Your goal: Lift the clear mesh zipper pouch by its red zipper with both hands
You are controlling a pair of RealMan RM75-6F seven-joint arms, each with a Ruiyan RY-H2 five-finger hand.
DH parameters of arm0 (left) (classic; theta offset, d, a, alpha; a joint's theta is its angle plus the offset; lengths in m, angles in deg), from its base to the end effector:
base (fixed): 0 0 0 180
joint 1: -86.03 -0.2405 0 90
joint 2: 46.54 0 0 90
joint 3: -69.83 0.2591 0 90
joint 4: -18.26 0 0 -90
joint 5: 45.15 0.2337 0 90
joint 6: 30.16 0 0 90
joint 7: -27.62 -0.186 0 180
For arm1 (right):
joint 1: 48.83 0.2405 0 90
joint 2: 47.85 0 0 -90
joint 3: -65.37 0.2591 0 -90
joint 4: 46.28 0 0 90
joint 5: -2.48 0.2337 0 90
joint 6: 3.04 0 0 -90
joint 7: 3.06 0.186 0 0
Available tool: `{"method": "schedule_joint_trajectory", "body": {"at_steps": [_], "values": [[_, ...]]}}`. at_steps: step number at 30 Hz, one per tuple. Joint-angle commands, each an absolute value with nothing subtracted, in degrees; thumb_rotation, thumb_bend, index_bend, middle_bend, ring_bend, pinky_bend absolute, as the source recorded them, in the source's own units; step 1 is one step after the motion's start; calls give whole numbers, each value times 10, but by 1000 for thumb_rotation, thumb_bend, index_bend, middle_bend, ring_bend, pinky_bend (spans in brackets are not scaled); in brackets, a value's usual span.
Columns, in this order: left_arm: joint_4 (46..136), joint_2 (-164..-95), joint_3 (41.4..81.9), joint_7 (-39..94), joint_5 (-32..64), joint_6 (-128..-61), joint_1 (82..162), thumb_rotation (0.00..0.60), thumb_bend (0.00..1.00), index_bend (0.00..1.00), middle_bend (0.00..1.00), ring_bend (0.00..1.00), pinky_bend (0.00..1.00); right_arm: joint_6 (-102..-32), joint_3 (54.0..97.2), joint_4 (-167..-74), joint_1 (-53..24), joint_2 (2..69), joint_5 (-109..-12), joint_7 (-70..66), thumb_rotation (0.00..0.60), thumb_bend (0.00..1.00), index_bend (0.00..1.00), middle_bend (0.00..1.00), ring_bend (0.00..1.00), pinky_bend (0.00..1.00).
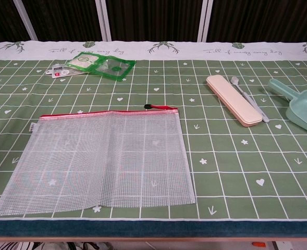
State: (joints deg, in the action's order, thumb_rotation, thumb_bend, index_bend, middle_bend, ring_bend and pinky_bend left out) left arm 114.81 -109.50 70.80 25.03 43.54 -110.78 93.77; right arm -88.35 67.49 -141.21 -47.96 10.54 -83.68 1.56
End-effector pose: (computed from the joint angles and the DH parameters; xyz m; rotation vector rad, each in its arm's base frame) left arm -0.3014 0.2216 0.1097 -1.5407 -0.9603 -0.8796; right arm -0.3369 -0.1992 0.1654 1.3398 -0.9678 0.8727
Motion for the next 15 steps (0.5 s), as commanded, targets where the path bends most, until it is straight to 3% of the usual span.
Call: {"method": "schedule_joint_trajectory", "body": {"at_steps": [1,15], "values": [[1148,-1095,708,250,435,-1108,938,600,6,0,0,0,0,-883,675,-1412,-480,105,-837,16,600,103,0,0,0,201],[1148,-1095,708,247,432,-1102,939,600,6,0,0,0,0,-887,675,-1413,-480,107,-839,15,600,103,0,0,0,201]]}}
